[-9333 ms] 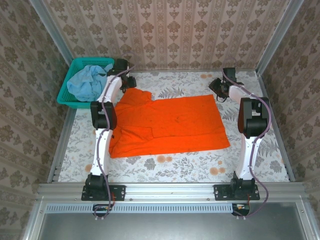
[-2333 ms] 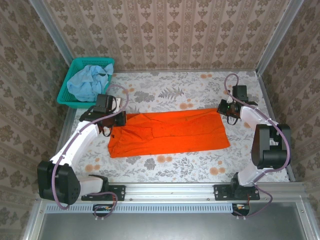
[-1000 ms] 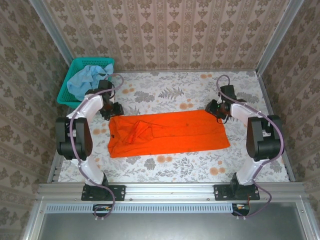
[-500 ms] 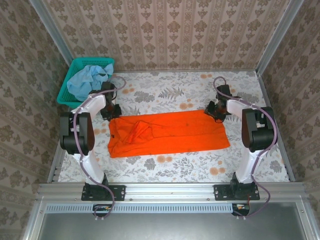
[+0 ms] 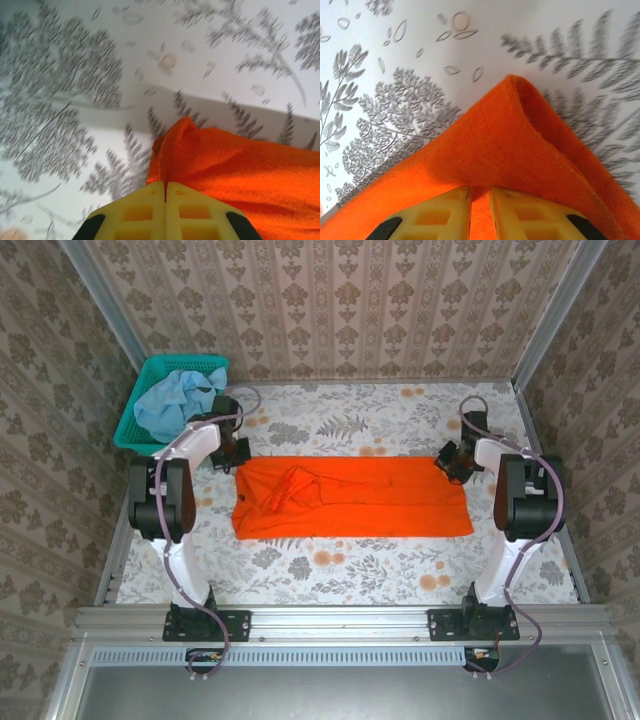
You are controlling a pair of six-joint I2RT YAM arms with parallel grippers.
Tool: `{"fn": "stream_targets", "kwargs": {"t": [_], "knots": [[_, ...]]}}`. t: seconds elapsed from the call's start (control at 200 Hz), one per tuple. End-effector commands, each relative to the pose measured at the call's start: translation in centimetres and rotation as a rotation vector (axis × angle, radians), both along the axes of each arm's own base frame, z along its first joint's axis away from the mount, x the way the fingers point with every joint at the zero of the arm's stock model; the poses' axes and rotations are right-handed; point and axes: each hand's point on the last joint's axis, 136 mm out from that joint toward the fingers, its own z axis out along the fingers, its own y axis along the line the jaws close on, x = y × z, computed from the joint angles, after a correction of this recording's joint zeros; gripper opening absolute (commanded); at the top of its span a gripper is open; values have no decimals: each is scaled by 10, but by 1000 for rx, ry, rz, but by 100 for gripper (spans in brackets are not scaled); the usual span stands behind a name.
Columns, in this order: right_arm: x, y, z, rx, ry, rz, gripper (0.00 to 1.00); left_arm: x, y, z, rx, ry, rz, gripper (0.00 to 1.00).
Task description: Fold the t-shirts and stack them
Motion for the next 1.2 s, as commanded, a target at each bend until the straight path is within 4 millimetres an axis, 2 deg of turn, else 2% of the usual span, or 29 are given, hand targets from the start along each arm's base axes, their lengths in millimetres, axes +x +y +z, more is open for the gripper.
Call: {"fn": "stream_targets", "kwargs": {"t": [0.0,0.065,0.205,0.325,0.43,0.565,0.645,0.75,0.85,0.94,1.08,1.195], "knots": [[-27,-24,-17,-39,84,-77,23,28,2,5,8,-44,28,0],[-27,-27,-16,-31,73,-74,24,42,-2,6,8,-57,18,2],[-25,-29,-10,-24,50,-45,30,75,-5,6,16,-73,18,19],[-17,-24,2,1,5,-17,38,93,-11,12,6,-78,12,38],[-7,-17,21,37,-75,-10,46,95,-21,25,-22,-86,-11,40],[10,2,59,65,-238,0,49,81,-45,47,-84,-105,-59,40],[22,31,81,93,-339,62,51,69,-66,48,-154,-90,-100,40],[40,88,98,139,-409,204,51,56,-97,39,-234,-50,-167,31],[50,148,94,162,-393,340,50,50,-114,22,-251,-8,-192,25],[56,199,87,174,-363,473,49,49,-123,7,-261,30,-191,24],[65,256,73,192,-333,611,46,47,-124,-16,-239,89,-176,24],[69,294,66,198,-309,708,45,47,-118,-32,-216,123,-163,24]]}}
